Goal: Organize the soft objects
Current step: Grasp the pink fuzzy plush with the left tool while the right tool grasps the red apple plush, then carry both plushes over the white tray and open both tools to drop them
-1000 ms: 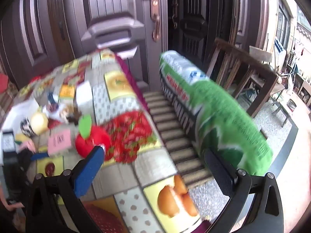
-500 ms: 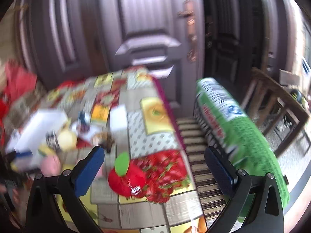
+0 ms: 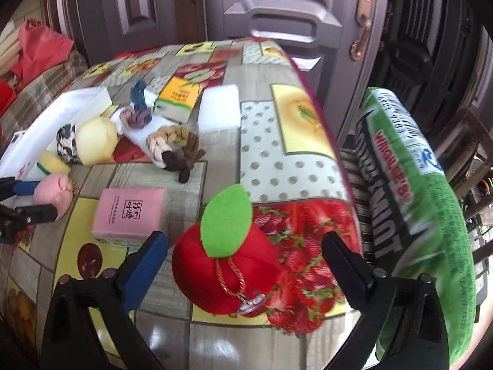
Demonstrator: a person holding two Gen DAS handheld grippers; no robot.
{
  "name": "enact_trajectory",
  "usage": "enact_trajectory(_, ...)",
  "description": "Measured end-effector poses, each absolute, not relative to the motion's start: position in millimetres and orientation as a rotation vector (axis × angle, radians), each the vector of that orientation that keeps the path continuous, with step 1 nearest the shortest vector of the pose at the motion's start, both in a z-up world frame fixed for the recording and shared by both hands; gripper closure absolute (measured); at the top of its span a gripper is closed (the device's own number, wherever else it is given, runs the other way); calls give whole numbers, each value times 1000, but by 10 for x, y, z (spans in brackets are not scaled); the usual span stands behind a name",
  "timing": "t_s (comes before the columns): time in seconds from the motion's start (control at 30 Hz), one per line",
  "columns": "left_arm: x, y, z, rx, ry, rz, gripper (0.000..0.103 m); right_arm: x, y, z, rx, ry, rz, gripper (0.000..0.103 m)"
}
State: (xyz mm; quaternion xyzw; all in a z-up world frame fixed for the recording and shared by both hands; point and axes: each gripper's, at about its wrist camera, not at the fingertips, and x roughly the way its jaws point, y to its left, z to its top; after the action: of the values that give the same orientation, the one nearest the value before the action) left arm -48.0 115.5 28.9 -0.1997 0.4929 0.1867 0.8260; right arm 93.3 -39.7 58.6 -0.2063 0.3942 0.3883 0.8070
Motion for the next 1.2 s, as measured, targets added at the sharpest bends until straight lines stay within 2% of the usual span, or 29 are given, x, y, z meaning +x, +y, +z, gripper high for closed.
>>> enact_trajectory(0.03,-486,1184,267,-437,1052,398,28,944,-370,547,-451,854,835,11)
enact_trajectory(0.13,-486,1222,225,-455,1061,397,31,966,-314,439,-454,888,861,17)
enact_trajectory(0.23,-477,1213,220,-443,1054,395,35,962,-262,377,-456,910,897,34)
enact_trajectory(0.37,-509,1182,267,-457,1011,362,39,931,-251,397,-469,898,914,42)
enact_trajectory(0.67,-674,1003,735,-381,878,345,39,931,-558,821,-325,829,895,43)
enact_trajectory(1.2,-1214,1070,2160,-326,551,460,38,623,-1043,2591,-23,385,910,43)
